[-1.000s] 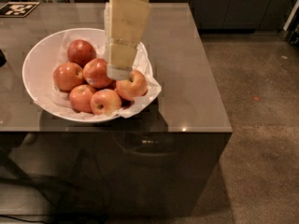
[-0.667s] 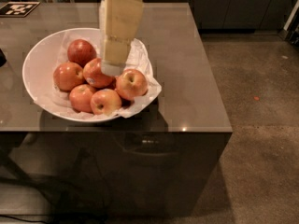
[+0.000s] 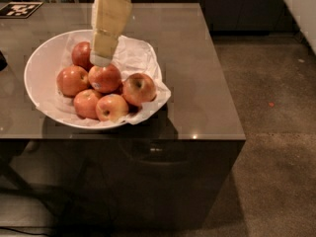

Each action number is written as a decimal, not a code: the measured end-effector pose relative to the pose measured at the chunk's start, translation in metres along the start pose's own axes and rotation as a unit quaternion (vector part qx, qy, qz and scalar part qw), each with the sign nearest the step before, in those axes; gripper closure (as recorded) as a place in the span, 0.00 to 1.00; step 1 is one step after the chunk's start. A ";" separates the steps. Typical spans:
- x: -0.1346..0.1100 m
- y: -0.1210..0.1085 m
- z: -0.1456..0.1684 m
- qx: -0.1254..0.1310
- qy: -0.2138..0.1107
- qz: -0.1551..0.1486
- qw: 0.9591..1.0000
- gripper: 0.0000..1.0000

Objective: Pick apple from white bowl

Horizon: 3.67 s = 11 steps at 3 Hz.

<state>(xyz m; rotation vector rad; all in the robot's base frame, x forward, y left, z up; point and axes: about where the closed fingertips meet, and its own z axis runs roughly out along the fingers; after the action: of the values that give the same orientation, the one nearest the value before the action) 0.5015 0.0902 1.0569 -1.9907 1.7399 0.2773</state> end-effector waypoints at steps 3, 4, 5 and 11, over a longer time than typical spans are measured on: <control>-0.008 -0.017 0.027 -0.007 -0.011 0.012 1.000 0.00; -0.007 -0.017 0.061 -0.021 0.003 0.023 1.000 0.00; -0.003 -0.016 0.087 -0.035 0.013 0.031 0.999 0.00; 0.052 -0.027 0.141 -0.064 0.019 0.095 0.993 0.00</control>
Offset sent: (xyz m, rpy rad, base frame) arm 0.0143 0.0123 -0.0166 0.0001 0.0495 -0.0064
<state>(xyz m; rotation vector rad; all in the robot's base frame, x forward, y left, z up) 0.5588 0.1134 0.9176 -1.9296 1.9849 0.4271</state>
